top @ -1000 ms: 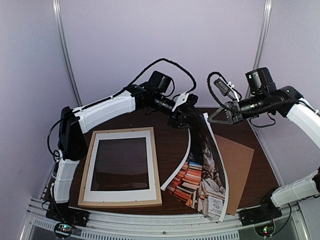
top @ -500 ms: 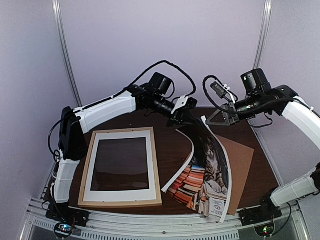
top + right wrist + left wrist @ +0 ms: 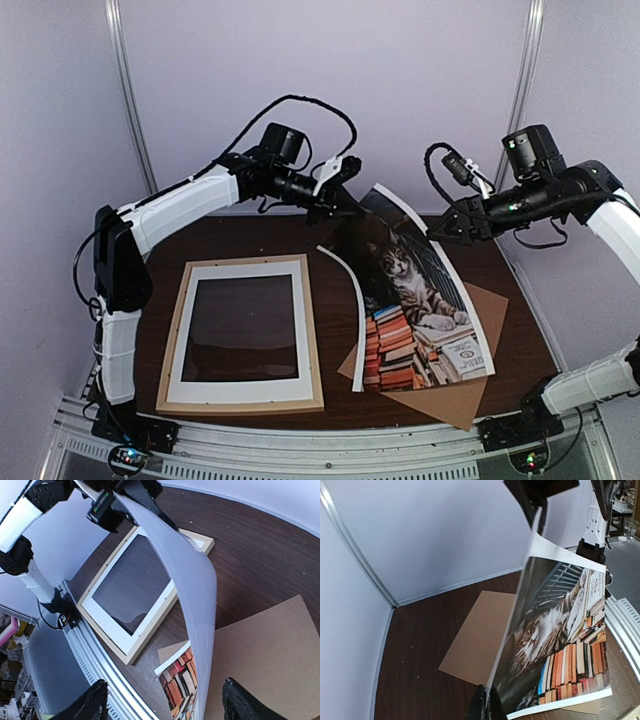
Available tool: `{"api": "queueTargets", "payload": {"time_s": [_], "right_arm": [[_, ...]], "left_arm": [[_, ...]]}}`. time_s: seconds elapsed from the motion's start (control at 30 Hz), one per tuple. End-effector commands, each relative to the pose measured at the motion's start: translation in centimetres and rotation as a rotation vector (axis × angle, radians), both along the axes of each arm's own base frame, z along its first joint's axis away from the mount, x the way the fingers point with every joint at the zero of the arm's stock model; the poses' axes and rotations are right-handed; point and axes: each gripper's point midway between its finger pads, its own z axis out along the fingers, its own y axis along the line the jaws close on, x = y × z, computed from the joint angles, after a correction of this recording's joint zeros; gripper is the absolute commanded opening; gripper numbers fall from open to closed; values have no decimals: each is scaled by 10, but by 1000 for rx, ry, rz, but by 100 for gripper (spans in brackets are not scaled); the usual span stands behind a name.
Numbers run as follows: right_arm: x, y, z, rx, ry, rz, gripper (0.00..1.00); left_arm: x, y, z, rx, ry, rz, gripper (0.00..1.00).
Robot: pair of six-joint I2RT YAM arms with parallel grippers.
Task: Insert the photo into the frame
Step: Pass from the right arm to the left, then pass from the left arm to the right
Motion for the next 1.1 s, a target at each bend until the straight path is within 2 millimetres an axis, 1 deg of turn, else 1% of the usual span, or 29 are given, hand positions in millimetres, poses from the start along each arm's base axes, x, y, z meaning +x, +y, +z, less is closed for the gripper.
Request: {"api": "queueTargets", "payload": {"time_s": [0.0, 0.07, 0.17, 0.23, 0.3, 0.33, 0.43, 0.5, 0.6, 0.73, 0.87, 0.93, 0.97, 1.07], "right_arm": [[-1, -24, 0, -94, -64, -82, 81], [2, -34, -12, -152, -63, -118, 83], [5, -44, -26, -211, -61, -150, 84], [5, -45, -31, -220, -59, -154, 84], [3, -43, -37, -215, -45, -145, 81], [3, -44, -40, -219, -39, -144, 78], [-1, -46, -51, -245, -21, -138, 65], [-4, -49, -55, -254, -17, -139, 58], [-7, -53, -54, -263, -30, -150, 46], [-9, -58, -53, -286, -39, -151, 32], [-5, -58, -58, -305, -31, -145, 12], [-3, -58, -57, -311, -35, -149, 3], [-2, -58, -55, -312, -39, -152, 0], [3, -58, -44, -302, -59, -175, 0]], "left_arm": [[7, 17, 51, -82, 6, 75, 0], [8, 23, 54, -84, 24, 82, 0], [7, 31, 61, -100, 41, 79, 0], [7, 35, 63, -108, 46, 85, 0], [9, 37, 62, -113, 52, 94, 0], [10, 38, 62, -115, 55, 97, 0], [16, 41, 63, -122, 69, 113, 0], [22, 45, 64, -131, 78, 128, 0], [33, 52, 64, -136, 94, 155, 0], [43, 59, 64, -152, 118, 177, 0], [52, 63, 61, -165, 146, 196, 0], [56, 65, 59, -170, 165, 207, 0], [59, 67, 56, -169, 174, 215, 0], [69, 69, 49, -159, 202, 258, 0]]}}
